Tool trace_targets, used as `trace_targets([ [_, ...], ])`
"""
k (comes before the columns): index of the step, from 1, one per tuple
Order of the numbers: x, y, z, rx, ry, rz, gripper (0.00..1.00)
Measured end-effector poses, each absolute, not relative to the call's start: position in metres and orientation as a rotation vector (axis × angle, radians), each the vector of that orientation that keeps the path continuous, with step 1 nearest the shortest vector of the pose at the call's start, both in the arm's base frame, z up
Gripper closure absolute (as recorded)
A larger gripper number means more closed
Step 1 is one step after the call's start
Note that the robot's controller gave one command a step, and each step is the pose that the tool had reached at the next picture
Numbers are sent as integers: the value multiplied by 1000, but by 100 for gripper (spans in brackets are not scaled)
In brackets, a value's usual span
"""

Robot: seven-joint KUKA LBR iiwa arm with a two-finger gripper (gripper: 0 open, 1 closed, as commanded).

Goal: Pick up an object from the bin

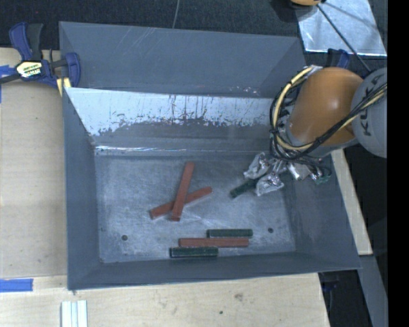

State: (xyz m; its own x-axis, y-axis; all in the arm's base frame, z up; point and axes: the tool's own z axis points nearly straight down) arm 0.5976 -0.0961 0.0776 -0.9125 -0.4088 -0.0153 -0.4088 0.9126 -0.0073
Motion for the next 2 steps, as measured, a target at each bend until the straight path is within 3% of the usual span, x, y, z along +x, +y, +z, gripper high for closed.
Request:
trace_targets([
  [1,598,-96,78,-653,3056,-6,100],
  [2,609,-102,244,-631,3068,-6,100],
])
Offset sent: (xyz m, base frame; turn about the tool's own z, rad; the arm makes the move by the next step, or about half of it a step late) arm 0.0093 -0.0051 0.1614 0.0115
